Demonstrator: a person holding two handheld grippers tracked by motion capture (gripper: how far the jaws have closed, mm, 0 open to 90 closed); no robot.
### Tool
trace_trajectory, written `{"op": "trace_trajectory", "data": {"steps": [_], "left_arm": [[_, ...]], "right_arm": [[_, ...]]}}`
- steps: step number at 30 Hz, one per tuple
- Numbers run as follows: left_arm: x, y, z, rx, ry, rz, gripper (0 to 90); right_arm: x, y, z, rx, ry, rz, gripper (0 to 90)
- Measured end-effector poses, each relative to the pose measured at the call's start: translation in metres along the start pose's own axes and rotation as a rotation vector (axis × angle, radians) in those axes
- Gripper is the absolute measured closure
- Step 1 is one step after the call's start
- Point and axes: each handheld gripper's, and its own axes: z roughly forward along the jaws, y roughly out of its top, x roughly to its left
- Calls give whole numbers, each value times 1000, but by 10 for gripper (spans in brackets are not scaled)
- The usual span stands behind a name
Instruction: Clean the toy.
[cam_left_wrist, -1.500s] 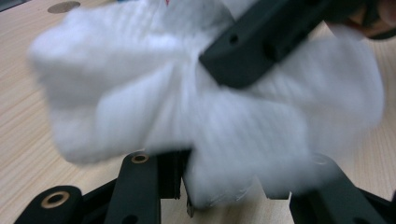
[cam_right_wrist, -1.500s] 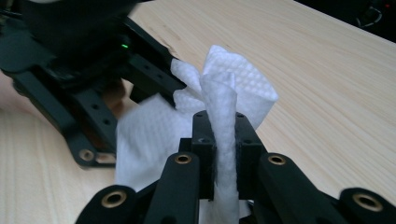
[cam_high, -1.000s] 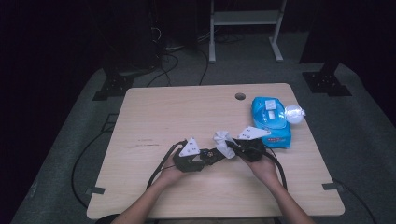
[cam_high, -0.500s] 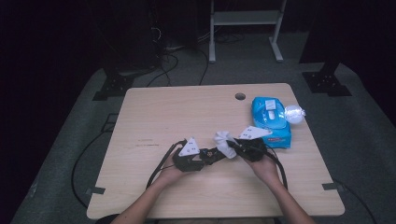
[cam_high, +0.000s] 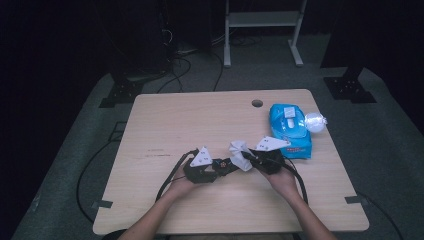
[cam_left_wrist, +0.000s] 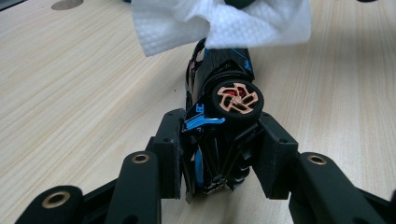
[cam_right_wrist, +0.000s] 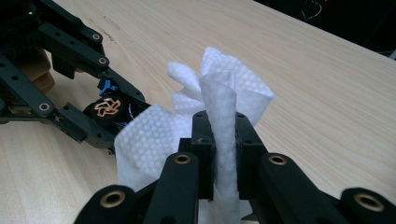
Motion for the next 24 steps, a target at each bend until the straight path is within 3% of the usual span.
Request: {"op": "trace_trajectory", "data": {"steps": [3,6,9,14,17,19,21,24], "left_arm": [[0,0,0,-3,-2,-1,579],[1,0,1,-6,-4,-3,579],[1,0,1,-4,-7,-4,579],[1,0,1,-1,-12,-3,578],[0,0,3,11,-10,5,572],[1,0,3,16,-9,3,568],[1,0,3,17,-7,7,571],[1,0,3,16,-7,6,574]], "right_arm": [[-9,-1,-5,13,-37,-1,813],[-18,-3,-10,9,-40,42,810],[-20,-3,-11,9,-42,50,811],[-12,-3,-5,3,14,74,814],[0,0,0,-6,35,51,815],[4,1,3,-16,77,56,815],[8,3,4,-11,70,32,815],[3,3,3,-9,62,48,814]]}}
